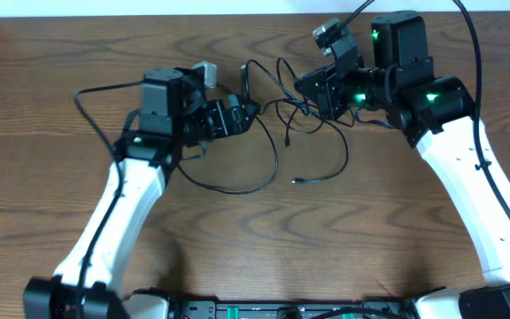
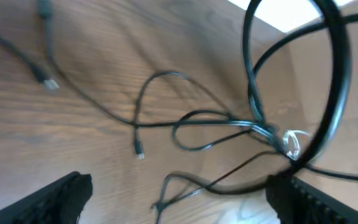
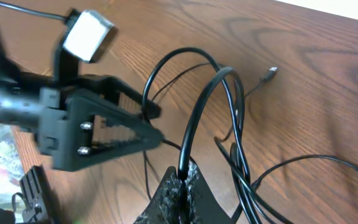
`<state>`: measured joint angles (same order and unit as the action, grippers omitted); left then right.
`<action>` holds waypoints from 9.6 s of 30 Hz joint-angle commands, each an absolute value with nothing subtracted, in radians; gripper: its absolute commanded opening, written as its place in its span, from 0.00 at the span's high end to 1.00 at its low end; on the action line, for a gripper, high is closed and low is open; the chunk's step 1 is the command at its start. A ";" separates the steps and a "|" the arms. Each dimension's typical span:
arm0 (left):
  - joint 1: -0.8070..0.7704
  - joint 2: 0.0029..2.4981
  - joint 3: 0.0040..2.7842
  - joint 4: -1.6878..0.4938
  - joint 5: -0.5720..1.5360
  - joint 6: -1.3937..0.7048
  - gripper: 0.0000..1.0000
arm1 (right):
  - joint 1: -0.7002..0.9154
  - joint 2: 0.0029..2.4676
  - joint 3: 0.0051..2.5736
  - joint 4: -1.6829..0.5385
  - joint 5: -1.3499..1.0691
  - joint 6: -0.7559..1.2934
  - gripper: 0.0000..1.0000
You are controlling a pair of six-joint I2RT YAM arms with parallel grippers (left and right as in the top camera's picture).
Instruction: Untangle cables
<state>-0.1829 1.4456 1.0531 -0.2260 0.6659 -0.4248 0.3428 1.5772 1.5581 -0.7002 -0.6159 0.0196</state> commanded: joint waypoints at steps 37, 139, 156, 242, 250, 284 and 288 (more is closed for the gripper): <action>-0.113 1.554 1.052 0.025 0.799 -0.503 0.93 | 0.224 1.569 1.558 -0.798 -0.179 0.122 0.99; -0.111 1.400 1.050 0.217 1.403 -0.673 0.92 | 0.536 1.561 1.557 -0.286 -0.345 0.081 0.99; -0.110 1.403 1.050 -0.264 0.804 -0.353 0.92 | 0.504 1.562 1.557 -0.347 -0.277 0.130 0.99; 0.046 1.405 1.050 -0.807 -0.087 -0.499 0.50 | 0.755 2.173 1.556 -0.392 0.016 -0.218 0.78; 0.046 1.405 1.050 -0.807 -0.087 -0.499 0.50 | 0.753 2.195 1.556 -0.398 0.017 -0.218 0.74; 0.046 1.405 1.050 -0.814 -0.063 -0.500 0.50 | 0.727 2.239 1.555 -0.393 0.062 -0.195 0.87; 0.046 1.405 1.050 -0.814 -0.063 -0.500 0.50 | 0.727 2.237 1.556 -0.394 0.062 -0.186 0.99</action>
<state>0.0425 1.3987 1.0512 -0.8089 -0.0586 -0.4976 0.7334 2.2173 1.5505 -0.3912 0.0502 -0.1993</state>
